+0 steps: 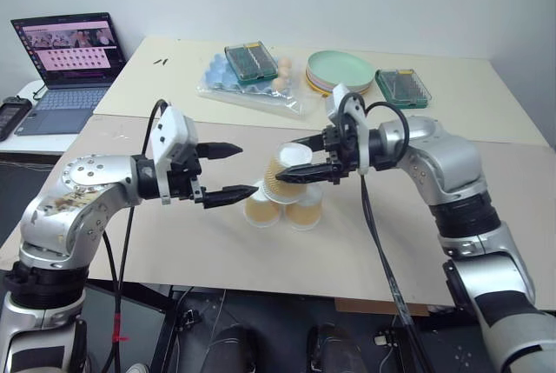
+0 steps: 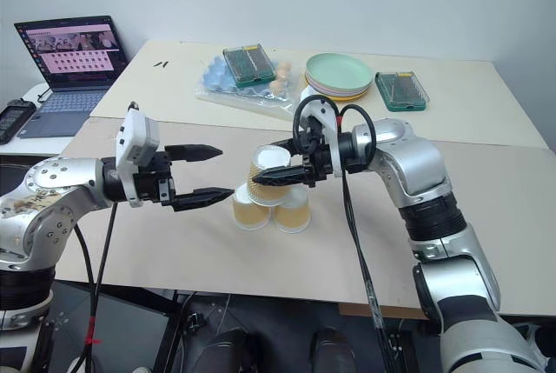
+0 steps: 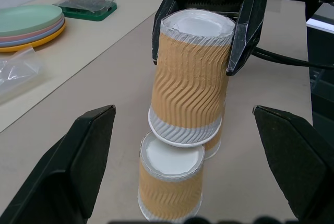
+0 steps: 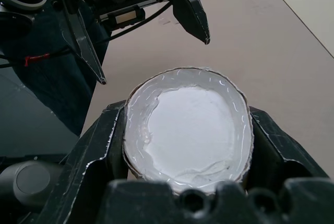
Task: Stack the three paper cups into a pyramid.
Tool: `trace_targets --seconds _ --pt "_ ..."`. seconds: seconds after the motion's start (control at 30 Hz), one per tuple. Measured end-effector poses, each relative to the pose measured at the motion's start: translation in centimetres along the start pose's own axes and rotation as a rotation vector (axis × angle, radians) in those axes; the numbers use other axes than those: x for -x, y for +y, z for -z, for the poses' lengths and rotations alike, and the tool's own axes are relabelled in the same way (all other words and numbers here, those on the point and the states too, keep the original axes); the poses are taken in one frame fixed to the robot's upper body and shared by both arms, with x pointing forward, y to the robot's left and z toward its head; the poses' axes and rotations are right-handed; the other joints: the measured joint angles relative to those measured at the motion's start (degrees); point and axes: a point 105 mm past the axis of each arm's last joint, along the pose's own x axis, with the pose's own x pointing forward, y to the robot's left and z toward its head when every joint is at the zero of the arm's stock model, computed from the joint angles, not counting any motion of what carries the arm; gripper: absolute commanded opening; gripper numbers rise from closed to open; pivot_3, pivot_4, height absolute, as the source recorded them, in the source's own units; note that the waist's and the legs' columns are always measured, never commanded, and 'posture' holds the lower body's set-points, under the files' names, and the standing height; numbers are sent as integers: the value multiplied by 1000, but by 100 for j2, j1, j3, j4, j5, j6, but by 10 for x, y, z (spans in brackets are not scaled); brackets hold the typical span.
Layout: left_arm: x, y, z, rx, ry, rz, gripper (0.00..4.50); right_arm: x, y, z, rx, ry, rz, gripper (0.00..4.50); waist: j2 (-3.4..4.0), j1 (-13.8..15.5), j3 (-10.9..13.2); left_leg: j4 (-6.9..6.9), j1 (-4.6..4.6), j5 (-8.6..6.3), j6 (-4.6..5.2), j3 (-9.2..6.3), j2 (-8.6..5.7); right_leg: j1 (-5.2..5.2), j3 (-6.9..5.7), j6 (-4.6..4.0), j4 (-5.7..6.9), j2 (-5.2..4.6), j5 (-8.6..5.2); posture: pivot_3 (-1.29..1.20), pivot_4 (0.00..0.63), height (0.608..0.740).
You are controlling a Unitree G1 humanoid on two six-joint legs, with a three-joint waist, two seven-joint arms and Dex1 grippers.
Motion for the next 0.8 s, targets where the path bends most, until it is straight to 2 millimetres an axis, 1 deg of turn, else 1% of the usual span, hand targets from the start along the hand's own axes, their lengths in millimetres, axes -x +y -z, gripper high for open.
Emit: trace_targets --seconds 0.07,0.1,0.17,0.23,0.33,0.43,0.53,0.6,0.67,0.7,0.73,0.8 --pt "0 0 0 0 0 -1 4500 -1 -1 1 2 4 9 2573 0 -2 0 0 0 0 0 0 0 0 0 0 0 0 0 0 150 706" --pt "0 0 0 0 0 -2 4500 -1 -1 1 3 7 12 3333 0 -2 0 0 1 0 0 0 0 0 0 0 -1 0 0 0 150 706" --pt "0 0 0 0 0 -3 4500 -2 -3 1 4 8 23 3805 0 -3 0 0 1 0 0 0 0 0 0 0 0 0 0 0 150 706" --pt "0 0 0 0 0 -4 4500 -4 -5 4 -6 13 35 4459 0 -4 0 0 1 0 0 0 0 -1 1 0 0 0 0 0 150 706" --pt "0 1 0 0 0 -6 4500 -4 -7 6 -9 18 45 4459 0 2 0 0 0 0 0 0 -1 -1 -1 0 0 0 0 0 150 706" --pt "0 1 0 0 0 -8 4500 -1 -6 2 0 -1 43 4459 0 5 0 -1 -3 0 0 0 -1 -1 -2 0 0 0 0 0 150 706" --pt "0 2 0 0 -2 -15 4500 18 0 -22 39 -84 31 4459 0 21 1 -1 -7 0 0 -3 -1 -3 -6 0 -2 0 0 0 150 706" --pt "2 3 1 7 -2 -35 4500 36 7 -47 52 -182 19 4459 0 18 1 -1 -8 0 0 -4 0 -3 -5 0 -2 0 0 0 150 706" --pt "5 6 5 28 -9 -70 4500 57 14 -79 64 -306 27 4459 0 11 1 -3 -6 0 0 -5 1 -2 -5 -1 -1 0 1 0 150 706" --pt "7 8 7 44 -15 -94 4500 67 16 -91 66 -362 40 4459 0 10 1 -4 -5 0 0 -6 3 0 -7 -1 -3 0 1 0 150 706" --pt "10 10 9 68 -35 -129 4500 80 18 -103 67 -426 74 4459 -1 10 0 -4 -2 0 0 -8 3 4 -7 -2 -3 0 1 0 150 706" --pt "16 21 13 111 -77 -239 4500 101 11 -111 38 -514 190 4459 -1 10 0 -5 4 0 0 -8 1 11 -5 -2 -8 -5 2 0 150 706"
